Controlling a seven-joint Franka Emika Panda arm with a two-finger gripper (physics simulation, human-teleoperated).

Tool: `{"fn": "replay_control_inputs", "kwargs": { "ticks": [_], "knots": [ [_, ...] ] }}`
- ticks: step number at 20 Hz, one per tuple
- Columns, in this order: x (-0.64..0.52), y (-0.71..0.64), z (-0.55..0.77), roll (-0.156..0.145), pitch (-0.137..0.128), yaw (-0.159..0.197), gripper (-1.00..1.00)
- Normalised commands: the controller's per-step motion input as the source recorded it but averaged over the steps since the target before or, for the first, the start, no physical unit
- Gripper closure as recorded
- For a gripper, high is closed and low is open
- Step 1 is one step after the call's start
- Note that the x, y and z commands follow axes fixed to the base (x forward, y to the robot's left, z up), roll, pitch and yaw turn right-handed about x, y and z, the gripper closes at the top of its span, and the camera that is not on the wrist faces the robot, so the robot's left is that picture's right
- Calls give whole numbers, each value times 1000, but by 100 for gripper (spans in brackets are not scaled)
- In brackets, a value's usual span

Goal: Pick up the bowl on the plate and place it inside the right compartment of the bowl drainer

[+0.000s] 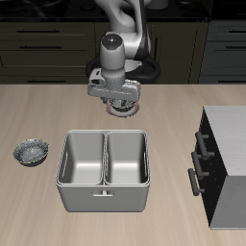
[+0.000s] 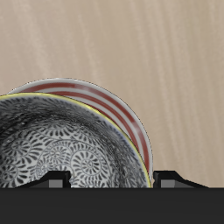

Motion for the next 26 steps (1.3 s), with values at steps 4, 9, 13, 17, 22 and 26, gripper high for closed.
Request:
{"fn": "replay_control_inputs", "kwargs": {
  "ticks": [4, 9, 13, 17, 22, 26],
  "knots": [
    [-41, 34, 158, 23, -42, 3, 100],
    [4, 3, 86, -1, -23, 20, 100],
    [21, -27, 77, 4, -11, 16, 100],
    [36, -30, 365, 0, -54, 18, 100],
    [-5, -84, 355, -20, -52, 18, 100],
    [-32, -83, 369, -19, -51, 8, 100]
  ]
}}
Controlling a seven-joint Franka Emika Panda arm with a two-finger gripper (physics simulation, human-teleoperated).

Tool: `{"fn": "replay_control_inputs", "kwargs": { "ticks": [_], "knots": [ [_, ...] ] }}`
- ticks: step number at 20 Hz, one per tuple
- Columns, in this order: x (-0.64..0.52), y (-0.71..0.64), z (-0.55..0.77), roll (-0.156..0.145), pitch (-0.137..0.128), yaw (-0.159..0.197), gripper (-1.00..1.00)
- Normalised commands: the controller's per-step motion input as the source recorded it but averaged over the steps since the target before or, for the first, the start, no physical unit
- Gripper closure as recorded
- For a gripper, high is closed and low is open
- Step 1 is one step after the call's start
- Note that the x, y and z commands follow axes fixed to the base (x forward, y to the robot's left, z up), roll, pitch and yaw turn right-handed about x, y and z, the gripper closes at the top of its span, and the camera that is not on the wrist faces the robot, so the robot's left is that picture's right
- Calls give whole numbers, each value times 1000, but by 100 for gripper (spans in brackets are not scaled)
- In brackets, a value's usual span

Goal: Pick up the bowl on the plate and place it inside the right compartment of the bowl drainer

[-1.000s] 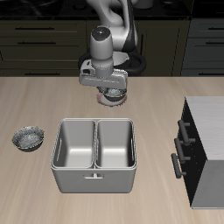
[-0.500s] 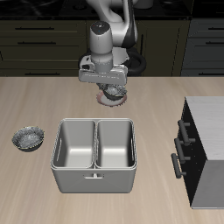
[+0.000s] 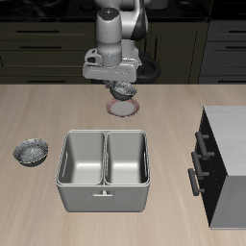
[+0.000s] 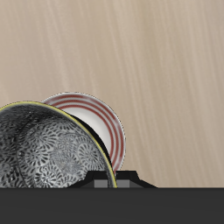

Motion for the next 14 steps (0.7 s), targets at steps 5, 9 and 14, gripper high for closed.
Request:
{"fn": "replay_control_inputs", "kwargs": {
  "ticks": [5, 9, 14],
  "knots": [
    [36, -33, 401, -4, -40, 16, 100],
    [0, -12, 434, -27, -51, 21, 100],
    [-35, 26, 409, -15, -73, 32, 100]
  ]
}}
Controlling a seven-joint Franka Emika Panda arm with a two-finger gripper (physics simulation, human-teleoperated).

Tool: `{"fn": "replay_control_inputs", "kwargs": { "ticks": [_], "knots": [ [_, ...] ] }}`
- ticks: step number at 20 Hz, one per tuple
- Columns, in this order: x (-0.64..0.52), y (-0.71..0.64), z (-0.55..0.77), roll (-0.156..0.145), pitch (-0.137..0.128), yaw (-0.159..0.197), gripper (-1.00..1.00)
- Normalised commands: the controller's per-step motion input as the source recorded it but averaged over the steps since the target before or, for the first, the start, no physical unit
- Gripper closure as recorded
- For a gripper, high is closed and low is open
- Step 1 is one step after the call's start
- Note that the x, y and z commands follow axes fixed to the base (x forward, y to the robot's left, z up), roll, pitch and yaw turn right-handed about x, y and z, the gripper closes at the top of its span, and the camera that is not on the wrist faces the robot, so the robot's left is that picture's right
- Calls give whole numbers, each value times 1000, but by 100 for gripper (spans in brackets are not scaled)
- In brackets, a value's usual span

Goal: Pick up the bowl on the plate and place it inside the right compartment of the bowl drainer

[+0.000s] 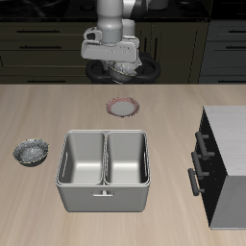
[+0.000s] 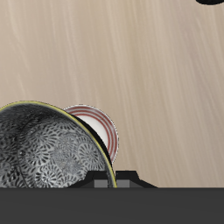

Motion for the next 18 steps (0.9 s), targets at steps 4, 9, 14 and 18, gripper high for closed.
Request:
{"fn": "replay_control_inputs", "kwargs": {
  "ticks": [4, 9, 14, 18],
  "knots": [
    [-75, 25, 288, 7, -44, 17, 100],
    [-61, 79, 196, 19, -6, 11, 100],
    [-75, 18, 173, 4, -24, 13, 100],
    [145, -41, 8, -13, 10, 19, 100]
  ]
}}
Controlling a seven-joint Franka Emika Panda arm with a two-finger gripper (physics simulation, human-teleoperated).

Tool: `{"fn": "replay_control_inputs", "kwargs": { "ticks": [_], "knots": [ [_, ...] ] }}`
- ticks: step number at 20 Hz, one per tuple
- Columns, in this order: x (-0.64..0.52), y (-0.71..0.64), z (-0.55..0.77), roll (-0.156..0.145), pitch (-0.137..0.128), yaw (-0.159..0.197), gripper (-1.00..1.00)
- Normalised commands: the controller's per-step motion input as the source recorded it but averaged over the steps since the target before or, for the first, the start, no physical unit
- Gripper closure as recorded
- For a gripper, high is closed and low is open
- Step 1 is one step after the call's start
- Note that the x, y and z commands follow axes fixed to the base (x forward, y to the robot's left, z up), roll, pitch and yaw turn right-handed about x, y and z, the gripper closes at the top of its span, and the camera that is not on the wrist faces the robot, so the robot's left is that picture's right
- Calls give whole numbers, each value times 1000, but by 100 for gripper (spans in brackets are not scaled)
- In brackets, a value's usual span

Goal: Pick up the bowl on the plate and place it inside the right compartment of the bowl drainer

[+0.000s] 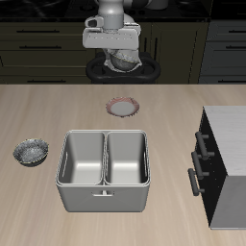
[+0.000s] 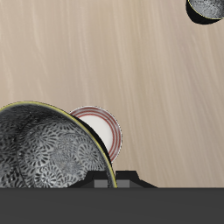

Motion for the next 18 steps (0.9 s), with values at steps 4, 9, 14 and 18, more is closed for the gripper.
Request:
{"fn": "replay_control_inputs", "kwargs": {
  "ticks": [4, 9, 14, 18],
  "knots": [
    [222, -3, 99, -15, 24, 0, 100],
    [235, 96, 280, -10, -42, 6, 100],
    [267, 128, 286, 12, -15, 3, 100],
    [177, 31, 203, -10, -19, 5, 100]
  ]
}}
